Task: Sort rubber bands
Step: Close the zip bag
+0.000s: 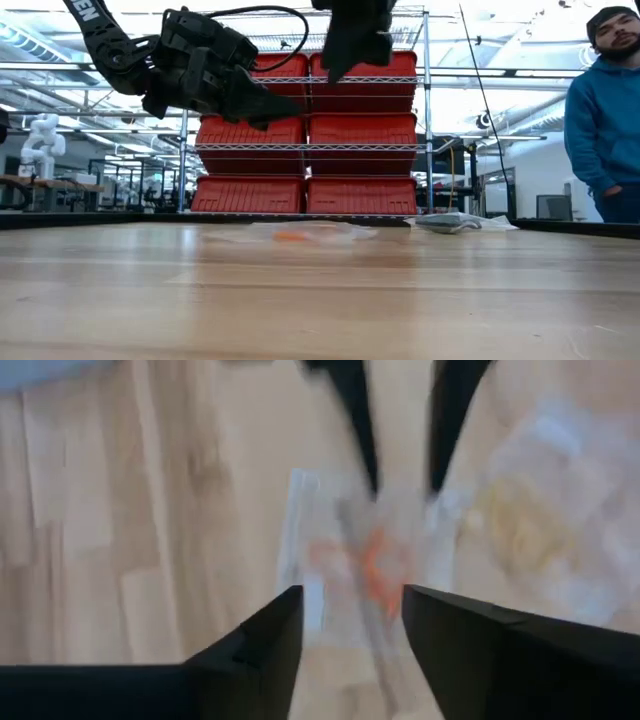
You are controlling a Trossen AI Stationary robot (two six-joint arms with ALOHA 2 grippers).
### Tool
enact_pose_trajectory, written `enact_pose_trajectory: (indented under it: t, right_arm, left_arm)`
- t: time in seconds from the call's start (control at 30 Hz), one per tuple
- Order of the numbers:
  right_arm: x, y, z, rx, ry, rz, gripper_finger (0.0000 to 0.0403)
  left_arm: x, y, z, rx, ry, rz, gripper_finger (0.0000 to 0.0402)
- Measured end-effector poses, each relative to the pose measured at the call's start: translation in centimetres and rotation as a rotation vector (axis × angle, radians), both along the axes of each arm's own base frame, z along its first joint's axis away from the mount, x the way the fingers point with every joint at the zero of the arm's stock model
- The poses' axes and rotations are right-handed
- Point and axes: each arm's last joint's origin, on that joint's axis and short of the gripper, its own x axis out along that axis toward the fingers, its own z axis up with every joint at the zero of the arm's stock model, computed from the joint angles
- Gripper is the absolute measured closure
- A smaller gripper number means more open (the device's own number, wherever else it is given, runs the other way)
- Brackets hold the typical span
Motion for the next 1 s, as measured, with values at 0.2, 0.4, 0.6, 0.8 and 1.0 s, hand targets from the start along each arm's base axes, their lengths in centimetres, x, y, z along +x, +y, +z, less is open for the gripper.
enact_pose_trajectory:
  t: [0.2, 0.4, 0.6, 0.8, 1.0]
  right_arm:
    - [-0.7, 4.8, -3.6, 0.06, 0.083, -0.053, 0.033]
    - [-1.3, 8.3, -11.2, 0.169, -0.044, -0.241, 0.0392]
    - [-2.5, 8.2, -16.0, 0.243, -0.162, -0.362, 0.0401]
    - [-1.9, 9.0, -18.1, 0.305, -0.134, -0.265, 0.0402]
    - [-2.6, 8.3, -19.3, 0.267, -0.011, -0.353, 0.0403]
  left_arm:
    - [-0.3, -0.1, 0.3, 0.008, 0.007, -0.01, 0.0287]
    - [-1.3, -0.4, -1.1, 0.006, 0.196, -0.03, 0.0359]
    - [-2.3, -0.4, -3.1, 0.022, 0.436, 0.078, 0.0393]
    - [-2.4, -0.3, -3.7, 0.04, 0.491, 0.106, 0.0398]
    - [-2.2, -0.2, -4.8, 0.026, 0.534, 0.103, 0.0399]
